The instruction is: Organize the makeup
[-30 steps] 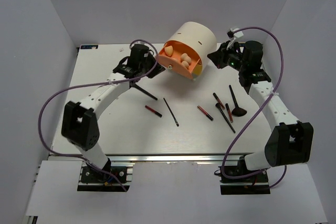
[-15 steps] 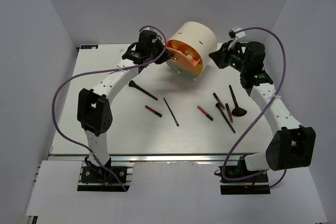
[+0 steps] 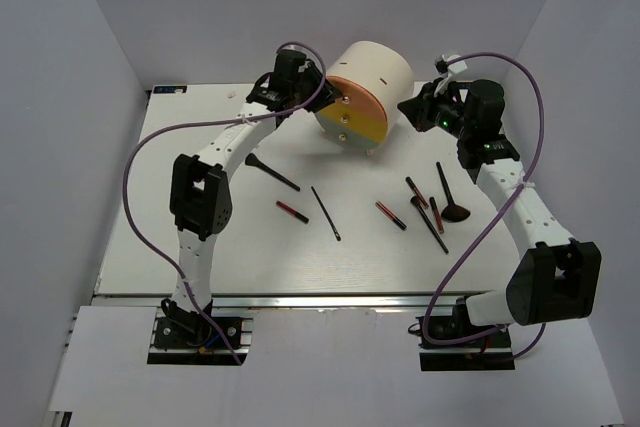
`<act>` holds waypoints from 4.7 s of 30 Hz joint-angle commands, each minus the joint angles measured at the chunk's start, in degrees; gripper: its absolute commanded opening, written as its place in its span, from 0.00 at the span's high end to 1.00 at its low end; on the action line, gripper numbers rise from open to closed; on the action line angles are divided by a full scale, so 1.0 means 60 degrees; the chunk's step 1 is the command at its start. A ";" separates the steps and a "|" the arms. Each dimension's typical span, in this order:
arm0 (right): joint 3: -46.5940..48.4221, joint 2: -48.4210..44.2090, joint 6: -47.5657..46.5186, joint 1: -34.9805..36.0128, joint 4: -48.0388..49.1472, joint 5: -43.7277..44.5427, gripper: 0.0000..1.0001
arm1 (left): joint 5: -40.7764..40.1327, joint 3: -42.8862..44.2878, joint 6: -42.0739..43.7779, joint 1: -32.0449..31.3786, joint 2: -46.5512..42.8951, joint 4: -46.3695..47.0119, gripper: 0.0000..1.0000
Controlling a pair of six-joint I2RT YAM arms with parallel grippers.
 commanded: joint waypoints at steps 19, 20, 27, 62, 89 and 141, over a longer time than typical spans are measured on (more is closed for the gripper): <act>-0.0367 -0.0331 -0.1323 -0.0052 -0.0321 -0.1185 0.56 | 0.0456 -0.3961 -0.0850 0.0297 -0.2237 0.2633 0.68; -0.0411 -0.0389 -0.1411 -0.0066 -0.0336 -0.1273 0.53 | 0.0572 -0.4155 -0.0910 0.0297 -0.2252 0.2809 0.61; -0.0631 -0.0478 -0.1778 -0.0052 -0.0483 -0.1509 0.46 | 0.1496 -0.3733 -0.1013 0.0297 -0.1229 0.3425 0.45; -0.0763 -0.0551 -0.1866 -0.0257 -0.0541 -0.1597 0.44 | 0.2287 -0.2589 -0.1555 0.0341 0.0795 0.4319 0.65; -0.1027 -0.0624 -0.1851 -0.0330 -0.0556 -0.1787 0.44 | 0.2492 -0.6969 -0.1233 0.0429 -0.2325 0.5301 0.82; 0.0599 0.2847 -0.4092 0.1940 0.2931 0.4424 0.36 | 0.2873 -0.8420 -0.1276 0.0414 -0.3541 0.5520 0.83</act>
